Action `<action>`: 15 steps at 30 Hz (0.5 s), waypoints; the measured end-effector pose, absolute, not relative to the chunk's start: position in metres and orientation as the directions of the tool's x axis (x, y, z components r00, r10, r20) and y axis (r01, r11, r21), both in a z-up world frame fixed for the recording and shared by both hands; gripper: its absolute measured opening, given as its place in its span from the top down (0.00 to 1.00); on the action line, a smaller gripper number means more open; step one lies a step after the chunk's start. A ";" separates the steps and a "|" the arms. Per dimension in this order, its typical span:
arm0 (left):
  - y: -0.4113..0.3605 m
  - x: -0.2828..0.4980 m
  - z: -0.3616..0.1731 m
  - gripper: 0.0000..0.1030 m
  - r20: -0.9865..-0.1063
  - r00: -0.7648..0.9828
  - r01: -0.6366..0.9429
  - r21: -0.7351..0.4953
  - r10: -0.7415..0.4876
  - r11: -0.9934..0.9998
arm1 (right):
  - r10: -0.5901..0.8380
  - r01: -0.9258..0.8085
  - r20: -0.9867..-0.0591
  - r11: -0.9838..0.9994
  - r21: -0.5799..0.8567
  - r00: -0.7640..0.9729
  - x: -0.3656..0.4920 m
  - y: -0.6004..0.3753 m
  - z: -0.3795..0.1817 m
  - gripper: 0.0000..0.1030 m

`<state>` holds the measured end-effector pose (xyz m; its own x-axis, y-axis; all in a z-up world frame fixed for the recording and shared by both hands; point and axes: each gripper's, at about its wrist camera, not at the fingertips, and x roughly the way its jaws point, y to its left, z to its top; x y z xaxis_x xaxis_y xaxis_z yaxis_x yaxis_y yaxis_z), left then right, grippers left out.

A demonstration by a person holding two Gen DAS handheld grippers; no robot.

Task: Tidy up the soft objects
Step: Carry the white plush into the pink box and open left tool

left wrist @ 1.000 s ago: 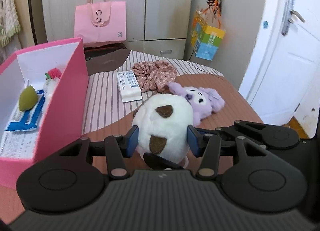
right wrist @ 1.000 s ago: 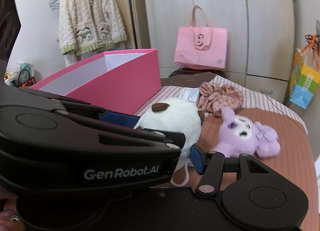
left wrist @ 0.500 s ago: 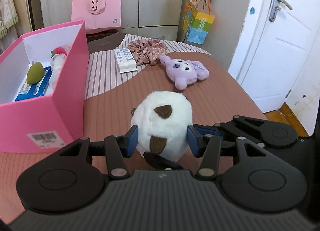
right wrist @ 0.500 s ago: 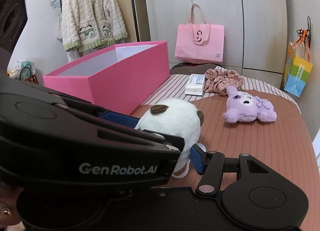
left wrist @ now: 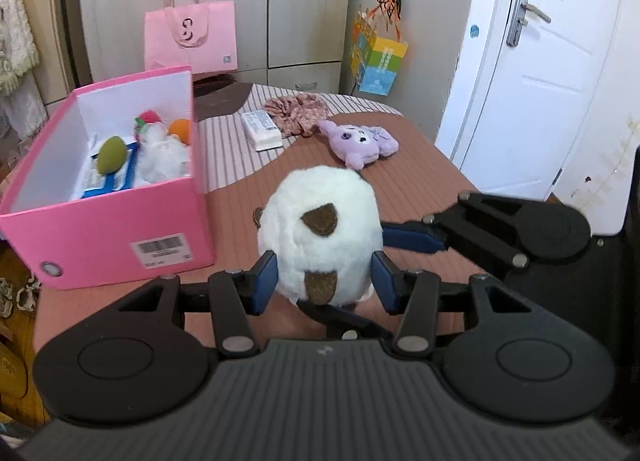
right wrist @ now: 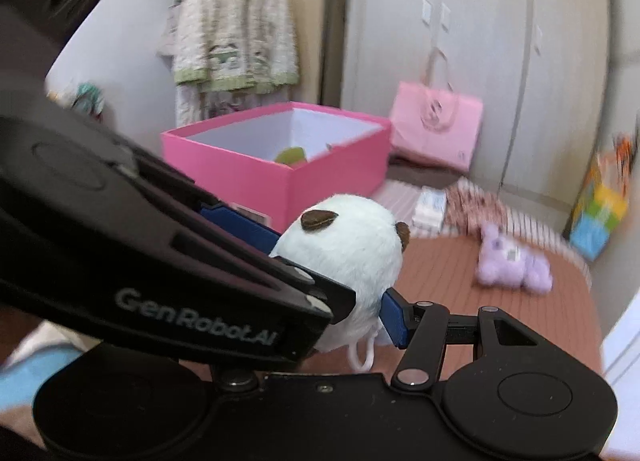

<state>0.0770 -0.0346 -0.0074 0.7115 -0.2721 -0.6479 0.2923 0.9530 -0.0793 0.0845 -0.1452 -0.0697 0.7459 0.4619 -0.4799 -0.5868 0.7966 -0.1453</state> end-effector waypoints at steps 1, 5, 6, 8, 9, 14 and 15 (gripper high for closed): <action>-0.030 0.074 -0.002 0.53 -0.648 0.712 0.285 -0.085 -0.271 0.955 | 0.468 -0.599 -0.481 0.785 -0.159 0.742 0.081 -0.142 -0.065 0.40; -0.012 0.063 0.020 0.53 -0.636 0.721 0.279 -0.096 -0.274 0.955 | 0.485 -0.626 -0.470 0.752 -0.206 0.738 0.072 -0.127 -0.045 0.40; -0.008 0.062 0.024 0.53 -0.634 0.724 0.277 -0.096 -0.273 0.956 | 0.489 -0.627 -0.461 0.749 -0.212 0.740 0.070 -0.124 -0.040 0.40; 0.000 0.061 0.033 0.53 -0.624 0.733 0.274 -0.094 -0.271 0.957 | 0.501 -0.633 -0.451 0.745 -0.211 0.739 0.068 -0.118 -0.030 0.40; 0.007 0.061 0.039 0.53 -0.616 0.740 0.274 -0.091 -0.270 0.957 | 0.505 -0.635 -0.444 0.743 -0.212 0.740 0.068 -0.114 -0.025 0.40; 0.043 0.066 0.064 0.53 -0.524 0.808 0.254 -0.099 -0.268 0.962 | 0.561 -0.638 -0.324 0.736 -0.227 0.762 0.073 -0.096 0.001 0.40; 0.047 0.070 0.067 0.53 -0.515 0.816 0.249 -0.095 -0.261 0.964 | 0.565 -0.638 -0.312 0.733 -0.235 0.764 0.077 -0.091 0.004 0.40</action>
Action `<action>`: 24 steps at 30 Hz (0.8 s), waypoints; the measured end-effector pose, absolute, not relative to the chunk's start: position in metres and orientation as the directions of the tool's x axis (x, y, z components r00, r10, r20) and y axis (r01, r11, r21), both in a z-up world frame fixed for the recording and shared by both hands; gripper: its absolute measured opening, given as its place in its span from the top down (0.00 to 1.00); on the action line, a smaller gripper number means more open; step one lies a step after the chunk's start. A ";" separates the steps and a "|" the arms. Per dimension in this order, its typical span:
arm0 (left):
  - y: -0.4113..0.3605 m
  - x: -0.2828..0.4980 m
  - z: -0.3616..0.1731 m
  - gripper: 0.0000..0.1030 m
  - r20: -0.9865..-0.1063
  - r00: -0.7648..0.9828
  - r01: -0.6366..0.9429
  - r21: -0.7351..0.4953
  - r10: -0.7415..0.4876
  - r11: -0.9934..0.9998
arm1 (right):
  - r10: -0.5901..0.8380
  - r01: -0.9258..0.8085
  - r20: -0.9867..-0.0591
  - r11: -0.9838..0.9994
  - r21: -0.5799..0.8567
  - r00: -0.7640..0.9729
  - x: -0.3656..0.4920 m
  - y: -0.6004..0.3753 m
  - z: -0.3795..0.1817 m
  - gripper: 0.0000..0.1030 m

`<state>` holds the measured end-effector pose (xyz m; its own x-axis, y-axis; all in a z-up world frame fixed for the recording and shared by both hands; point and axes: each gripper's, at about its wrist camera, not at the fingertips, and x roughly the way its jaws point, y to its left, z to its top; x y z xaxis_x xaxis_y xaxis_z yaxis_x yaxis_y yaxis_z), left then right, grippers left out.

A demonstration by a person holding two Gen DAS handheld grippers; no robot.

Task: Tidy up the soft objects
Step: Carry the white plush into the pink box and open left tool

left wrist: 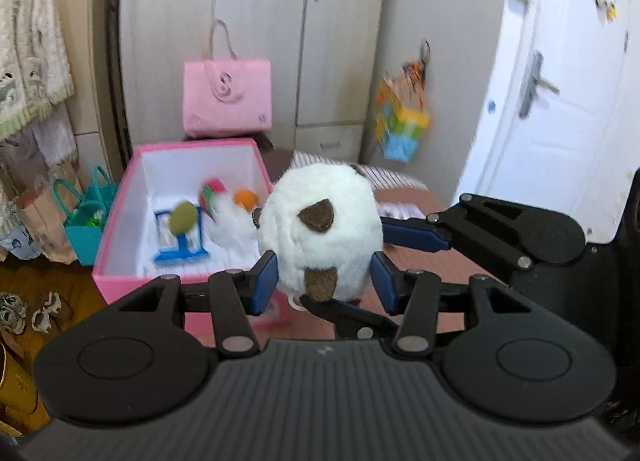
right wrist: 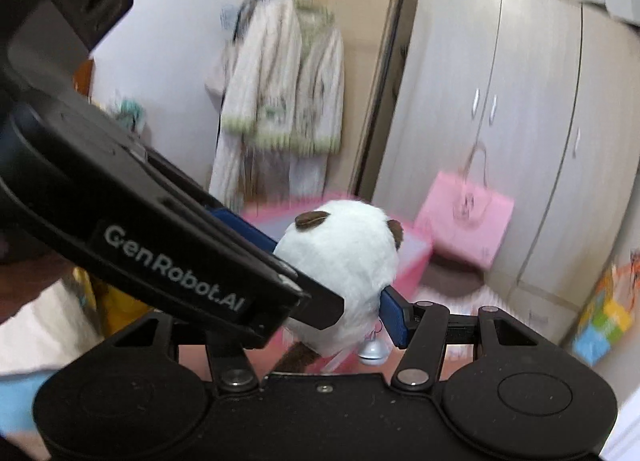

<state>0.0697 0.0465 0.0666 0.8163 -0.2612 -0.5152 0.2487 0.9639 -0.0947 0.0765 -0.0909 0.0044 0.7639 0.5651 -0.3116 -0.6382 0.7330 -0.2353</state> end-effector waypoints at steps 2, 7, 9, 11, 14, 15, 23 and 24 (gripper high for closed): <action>0.055 0.079 0.072 0.53 -0.496 0.832 0.235 -0.087 -0.247 0.968 | 0.570 -0.638 -0.297 0.731 -0.242 0.766 0.086 -0.081 0.010 0.40; 0.078 0.114 0.080 0.53 -0.476 0.846 0.225 -0.094 -0.242 0.970 | 0.595 -0.657 -0.298 0.729 -0.192 0.747 0.122 -0.062 0.025 0.40; 0.086 0.130 0.081 0.53 -0.467 0.850 0.222 -0.104 -0.245 0.970 | 0.606 -0.667 -0.307 0.728 -0.156 0.733 0.141 -0.056 0.029 0.40; 0.096 0.147 0.080 0.52 -0.469 0.847 0.216 -0.127 -0.250 0.968 | 0.613 -0.674 -0.319 0.728 -0.129 0.723 0.158 -0.049 0.030 0.40; 0.112 0.174 0.074 0.50 -0.470 0.839 0.220 -0.172 -0.276 0.960 | 0.637 -0.690 -0.319 0.719 -0.081 0.701 0.184 -0.042 0.027 0.40; 0.115 0.180 0.071 0.50 -0.472 0.834 0.220 -0.190 -0.286 0.957 | 0.640 -0.690 -0.322 0.720 -0.065 0.698 0.192 -0.041 0.025 0.40; 0.124 0.229 0.040 0.50 -0.508 0.804 0.205 -0.254 -0.310 0.945 | 0.630 -0.690 -0.417 0.724 0.010 0.655 0.248 -0.035 0.004 0.41; 0.124 0.232 0.037 0.50 -0.509 0.805 0.199 -0.252 -0.305 0.947 | 0.623 -0.689 -0.428 0.725 0.001 0.654 0.254 -0.032 0.003 0.42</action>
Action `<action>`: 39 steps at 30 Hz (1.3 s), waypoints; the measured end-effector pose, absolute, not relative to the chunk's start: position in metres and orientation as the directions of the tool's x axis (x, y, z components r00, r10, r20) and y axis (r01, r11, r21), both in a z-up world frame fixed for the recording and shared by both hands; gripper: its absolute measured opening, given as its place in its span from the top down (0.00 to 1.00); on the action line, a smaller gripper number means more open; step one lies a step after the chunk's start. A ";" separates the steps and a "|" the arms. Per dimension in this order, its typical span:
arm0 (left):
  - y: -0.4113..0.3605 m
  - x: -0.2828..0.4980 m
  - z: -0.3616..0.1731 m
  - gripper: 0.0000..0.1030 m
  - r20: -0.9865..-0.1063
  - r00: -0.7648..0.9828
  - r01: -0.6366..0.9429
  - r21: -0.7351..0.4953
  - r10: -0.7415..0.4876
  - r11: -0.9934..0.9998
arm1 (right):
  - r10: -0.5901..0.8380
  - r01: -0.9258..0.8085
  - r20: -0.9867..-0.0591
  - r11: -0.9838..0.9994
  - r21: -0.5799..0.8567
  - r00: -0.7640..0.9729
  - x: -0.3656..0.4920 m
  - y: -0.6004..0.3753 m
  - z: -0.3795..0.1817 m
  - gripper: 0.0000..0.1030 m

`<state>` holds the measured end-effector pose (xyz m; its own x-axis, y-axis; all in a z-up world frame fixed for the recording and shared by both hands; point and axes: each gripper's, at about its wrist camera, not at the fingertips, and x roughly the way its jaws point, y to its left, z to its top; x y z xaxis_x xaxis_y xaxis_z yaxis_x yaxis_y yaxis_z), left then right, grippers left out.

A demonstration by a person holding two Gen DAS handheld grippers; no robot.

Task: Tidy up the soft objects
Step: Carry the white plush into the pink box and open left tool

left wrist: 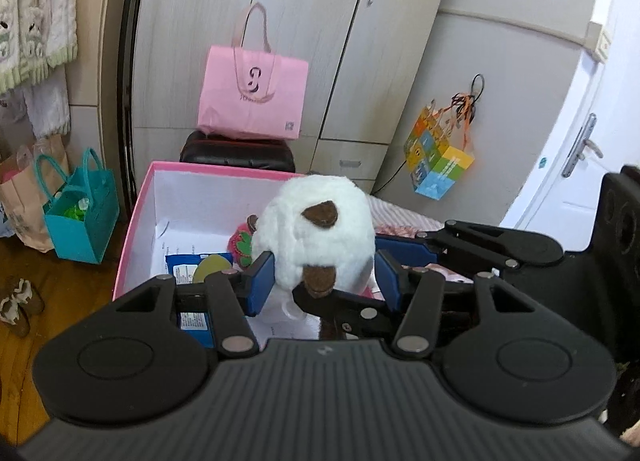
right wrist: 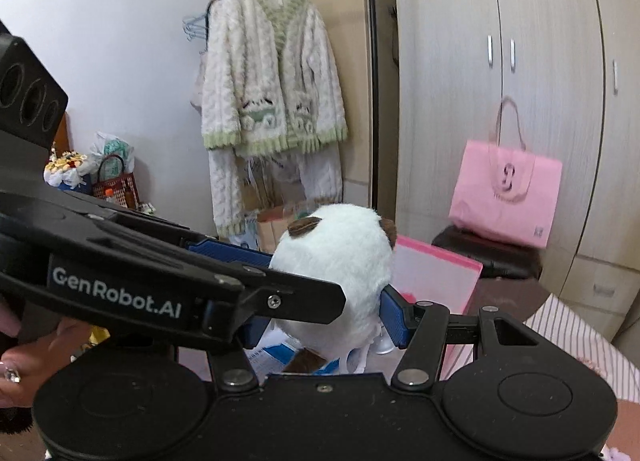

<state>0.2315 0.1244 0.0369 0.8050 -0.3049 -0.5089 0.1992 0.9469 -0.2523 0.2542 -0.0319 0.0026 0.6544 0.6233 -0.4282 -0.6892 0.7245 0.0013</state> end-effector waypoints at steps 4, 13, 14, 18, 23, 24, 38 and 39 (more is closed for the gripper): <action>0.133 0.252 0.025 0.50 -0.548 0.779 0.172 -0.279 -0.304 0.945 | 0.620 -0.684 -0.471 0.728 0.047 0.627 0.278 -0.025 -0.008 0.43; 0.146 0.277 0.001 0.50 -0.606 0.735 0.114 -0.333 -0.305 0.936 | 0.600 -0.697 -0.563 0.715 0.059 0.568 0.309 -0.010 -0.026 0.42; 0.147 0.279 0.000 0.50 -0.608 0.734 0.109 -0.335 -0.303 0.936 | 0.594 -0.699 -0.566 0.714 0.044 0.572 0.311 -0.007 -0.026 0.42; 0.152 0.288 -0.005 0.50 -0.607 0.740 0.080 -0.348 -0.290 0.934 | 0.568 -0.693 -0.591 0.720 0.021 0.572 0.317 -0.002 -0.028 0.38; 0.148 0.277 -0.001 0.50 -0.581 0.783 0.067 -0.276 -0.222 0.959 | 0.481 -0.664 -0.579 0.734 -0.146 0.658 0.309 0.004 -0.030 0.38; 0.149 0.274 0.001 0.50 -0.575 0.786 0.071 -0.284 -0.229 0.956 | 0.494 -0.680 -0.584 0.720 -0.140 0.644 0.306 0.002 -0.030 0.40; 0.135 0.198 0.041 0.47 -0.510 0.838 0.140 -0.145 -0.195 0.979 | 0.546 -0.700 -0.534 0.703 -0.128 0.646 0.248 -0.029 -0.001 0.39; 0.133 0.192 0.044 0.47 -0.508 0.839 0.145 -0.138 -0.196 0.980 | 0.545 -0.698 -0.531 0.704 -0.130 0.649 0.244 -0.031 0.001 0.39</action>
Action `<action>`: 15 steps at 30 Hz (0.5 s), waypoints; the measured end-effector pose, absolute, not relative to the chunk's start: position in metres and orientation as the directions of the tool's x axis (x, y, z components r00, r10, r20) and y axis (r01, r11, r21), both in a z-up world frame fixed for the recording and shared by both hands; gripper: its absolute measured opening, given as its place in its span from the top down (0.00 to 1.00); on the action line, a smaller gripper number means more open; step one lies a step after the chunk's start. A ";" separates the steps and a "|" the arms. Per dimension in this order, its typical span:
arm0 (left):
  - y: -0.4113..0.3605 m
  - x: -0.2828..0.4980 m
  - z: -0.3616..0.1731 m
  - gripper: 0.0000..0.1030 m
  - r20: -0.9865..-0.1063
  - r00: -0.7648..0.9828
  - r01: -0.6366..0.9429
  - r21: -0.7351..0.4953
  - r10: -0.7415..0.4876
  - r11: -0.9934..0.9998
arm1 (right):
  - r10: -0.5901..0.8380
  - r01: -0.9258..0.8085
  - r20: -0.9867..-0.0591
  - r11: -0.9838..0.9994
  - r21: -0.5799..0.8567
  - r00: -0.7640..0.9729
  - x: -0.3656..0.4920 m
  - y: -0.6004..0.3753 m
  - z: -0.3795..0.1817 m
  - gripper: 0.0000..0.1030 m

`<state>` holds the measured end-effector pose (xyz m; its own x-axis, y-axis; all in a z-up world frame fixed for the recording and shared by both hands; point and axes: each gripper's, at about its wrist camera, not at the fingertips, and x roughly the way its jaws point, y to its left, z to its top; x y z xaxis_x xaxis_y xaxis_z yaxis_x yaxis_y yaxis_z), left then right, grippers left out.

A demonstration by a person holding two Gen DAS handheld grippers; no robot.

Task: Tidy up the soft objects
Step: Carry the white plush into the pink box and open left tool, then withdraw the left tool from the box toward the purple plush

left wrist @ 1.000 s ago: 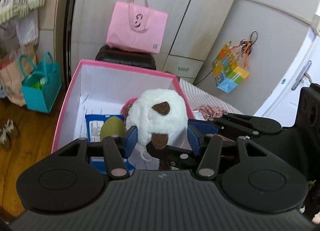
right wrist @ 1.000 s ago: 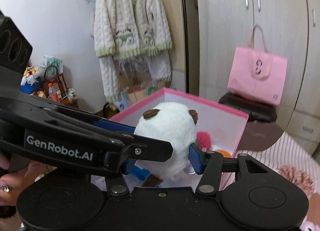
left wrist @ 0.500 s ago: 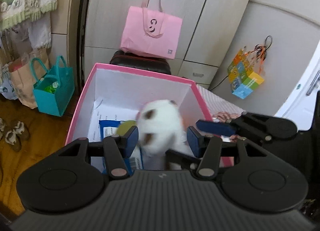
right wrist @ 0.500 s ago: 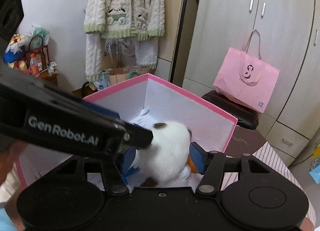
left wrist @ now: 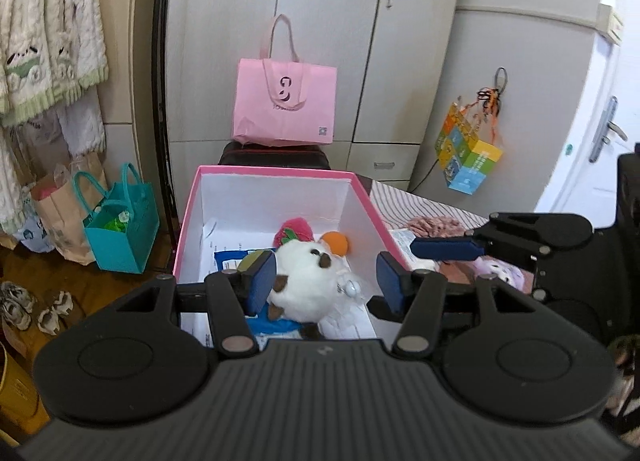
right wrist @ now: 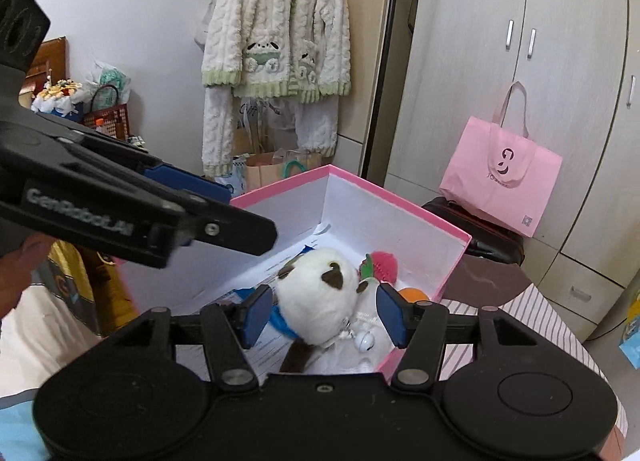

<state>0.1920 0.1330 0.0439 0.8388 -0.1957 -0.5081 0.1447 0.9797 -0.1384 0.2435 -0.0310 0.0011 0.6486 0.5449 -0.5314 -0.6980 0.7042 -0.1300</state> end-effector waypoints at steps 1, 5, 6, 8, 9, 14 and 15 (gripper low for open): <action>0.131 0.186 0.046 0.46 -0.508 0.838 0.149 -0.134 -0.197 0.980 | 0.544 -0.697 -0.529 0.705 -0.133 0.651 0.240 -0.033 0.003 0.39; 0.126 0.166 0.054 0.43 -0.513 0.829 0.174 -0.139 -0.221 0.975 | 0.545 -0.696 -0.516 0.703 -0.149 0.661 0.221 -0.041 0.011 0.39; 0.124 0.159 0.056 0.43 -0.513 0.828 0.183 -0.135 -0.227 0.974 | 0.545 -0.695 -0.512 0.702 -0.153 0.664 0.215 -0.043 0.013 0.39; 0.121 0.148 0.060 0.41 -0.511 0.830 0.189 -0.122 -0.225 0.974 | 0.546 -0.695 -0.499 0.698 -0.175 0.674 0.203 -0.048 0.017 0.38; 0.119 0.143 0.062 0.41 -0.511 0.830 0.193 -0.113 -0.224 0.975 | 0.544 -0.693 -0.494 0.697 -0.184 0.678 0.199 -0.050 0.019 0.38; 0.109 0.113 0.074 0.40 -0.498 0.836 0.213 -0.090 -0.229 0.973 | 0.535 -0.683 -0.484 0.703 -0.200 0.692 0.178 -0.065 0.027 0.36; 0.107 0.107 0.076 0.40 -0.490 0.840 0.217 -0.086 -0.231 0.972 | 0.528 -0.679 -0.488 0.706 -0.202 0.695 0.175 -0.067 0.028 0.36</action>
<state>0.1071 0.1071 0.0763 0.8404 -0.2308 -0.4904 0.2171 0.9724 -0.0856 0.1749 -0.0672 0.0285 0.6949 0.5279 -0.4884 -0.6785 0.7063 -0.2021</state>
